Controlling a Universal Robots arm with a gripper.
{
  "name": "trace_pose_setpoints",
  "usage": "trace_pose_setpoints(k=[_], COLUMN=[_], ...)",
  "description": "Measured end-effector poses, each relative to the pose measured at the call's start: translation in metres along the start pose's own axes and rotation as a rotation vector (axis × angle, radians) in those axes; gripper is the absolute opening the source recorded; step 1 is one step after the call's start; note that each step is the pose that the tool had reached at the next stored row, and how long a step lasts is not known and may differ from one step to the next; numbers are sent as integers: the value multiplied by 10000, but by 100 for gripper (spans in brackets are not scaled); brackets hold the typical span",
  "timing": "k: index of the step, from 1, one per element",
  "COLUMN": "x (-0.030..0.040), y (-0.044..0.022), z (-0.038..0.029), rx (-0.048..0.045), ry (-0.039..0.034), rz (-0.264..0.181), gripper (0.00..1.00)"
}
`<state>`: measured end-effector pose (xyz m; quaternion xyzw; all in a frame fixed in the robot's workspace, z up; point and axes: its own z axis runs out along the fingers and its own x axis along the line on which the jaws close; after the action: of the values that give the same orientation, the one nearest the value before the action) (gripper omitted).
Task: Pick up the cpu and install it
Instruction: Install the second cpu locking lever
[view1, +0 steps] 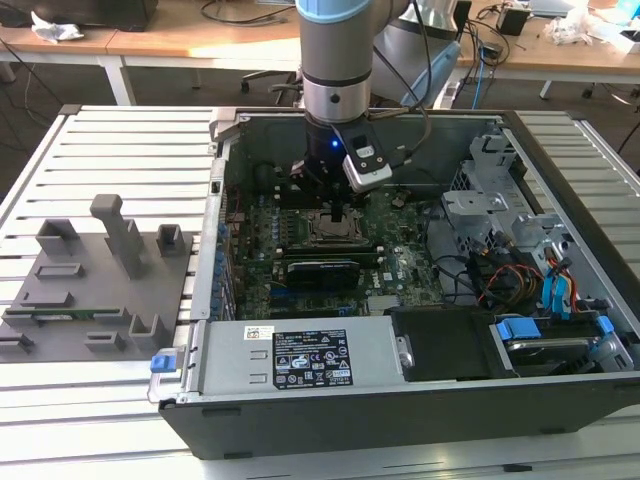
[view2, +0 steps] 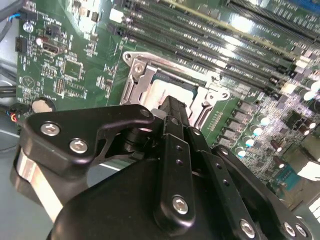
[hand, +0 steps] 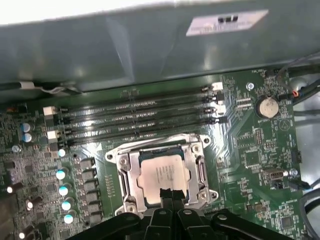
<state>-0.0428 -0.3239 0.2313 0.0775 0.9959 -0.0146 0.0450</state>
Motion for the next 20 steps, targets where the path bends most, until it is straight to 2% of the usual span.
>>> trace_pose_setpoints(k=[6, 20], x=[-14, -34], y=[-94, -225], z=[3, 9], rx=[-2, -5], ry=[0, 0], rz=[1, 3], gripper=[11, 11])
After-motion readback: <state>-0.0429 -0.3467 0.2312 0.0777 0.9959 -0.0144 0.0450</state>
